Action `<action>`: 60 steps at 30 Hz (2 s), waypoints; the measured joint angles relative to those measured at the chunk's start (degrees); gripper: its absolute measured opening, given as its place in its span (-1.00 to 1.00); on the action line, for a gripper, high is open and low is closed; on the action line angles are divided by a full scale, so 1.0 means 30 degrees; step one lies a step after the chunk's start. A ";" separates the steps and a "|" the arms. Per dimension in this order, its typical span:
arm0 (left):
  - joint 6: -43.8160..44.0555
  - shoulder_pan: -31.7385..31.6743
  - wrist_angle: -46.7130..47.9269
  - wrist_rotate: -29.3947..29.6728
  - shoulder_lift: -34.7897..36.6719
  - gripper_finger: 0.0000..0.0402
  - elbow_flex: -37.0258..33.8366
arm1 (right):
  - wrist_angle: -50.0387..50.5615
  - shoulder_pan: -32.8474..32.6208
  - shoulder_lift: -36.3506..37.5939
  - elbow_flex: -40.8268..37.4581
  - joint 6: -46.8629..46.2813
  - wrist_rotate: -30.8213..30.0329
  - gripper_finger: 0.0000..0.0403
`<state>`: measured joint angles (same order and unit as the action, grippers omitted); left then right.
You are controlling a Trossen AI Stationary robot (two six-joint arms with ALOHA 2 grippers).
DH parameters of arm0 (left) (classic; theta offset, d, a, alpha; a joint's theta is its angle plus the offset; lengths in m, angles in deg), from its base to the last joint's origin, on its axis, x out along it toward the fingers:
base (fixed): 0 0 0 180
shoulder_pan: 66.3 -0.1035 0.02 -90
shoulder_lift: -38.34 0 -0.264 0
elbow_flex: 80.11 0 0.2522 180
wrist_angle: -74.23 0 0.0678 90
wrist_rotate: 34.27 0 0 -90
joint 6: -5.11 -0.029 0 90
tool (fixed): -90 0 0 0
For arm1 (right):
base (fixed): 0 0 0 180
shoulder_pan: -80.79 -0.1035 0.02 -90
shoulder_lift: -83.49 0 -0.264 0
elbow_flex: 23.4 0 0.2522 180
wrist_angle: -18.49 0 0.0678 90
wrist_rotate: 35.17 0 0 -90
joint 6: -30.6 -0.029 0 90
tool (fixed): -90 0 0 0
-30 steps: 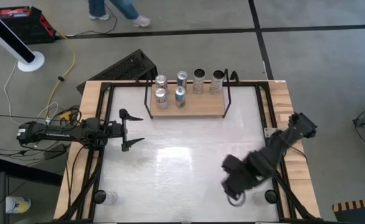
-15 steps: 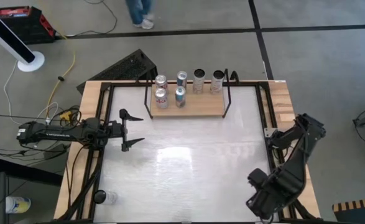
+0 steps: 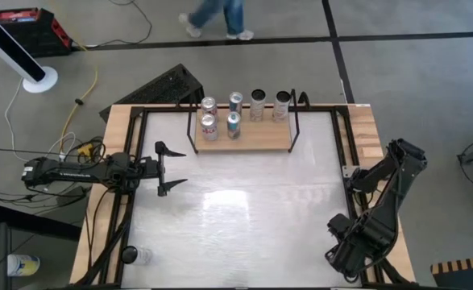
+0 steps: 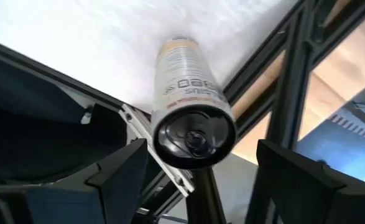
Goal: Place canned beverage on shelf
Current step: Put the white-yellow soda can on the shelf aligned with the other white-yellow soda can on the shelf
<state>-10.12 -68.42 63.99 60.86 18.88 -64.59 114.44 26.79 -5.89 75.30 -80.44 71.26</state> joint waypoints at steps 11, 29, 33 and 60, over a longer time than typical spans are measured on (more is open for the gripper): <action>0.0032 0.0000 0.0044 -0.0002 -0.0005 0.96 0.0000 | -0.1191 -0.0045 0.0203 -0.0931 0.0144 0.0991 0.61; 0.0087 0.0002 0.0115 -0.0002 0.0000 0.96 0.0000 | -0.1573 -0.0360 0.0057 -0.0923 -0.0157 0.0911 0.62; 0.0087 0.0002 0.0114 -0.0002 -0.0005 0.96 0.0000 | -0.1618 -0.0386 0.0057 -0.0923 -0.0357 0.0911 0.62; 0.0073 0.0002 0.0194 -0.0002 0.0000 0.96 0.0000 | -0.1694 -0.0760 0.0013 -0.0916 -0.0996 -0.0180 0.62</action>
<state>-9.90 -68.41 64.57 60.86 18.88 -64.59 109.36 24.51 -5.85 72.56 -83.43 70.72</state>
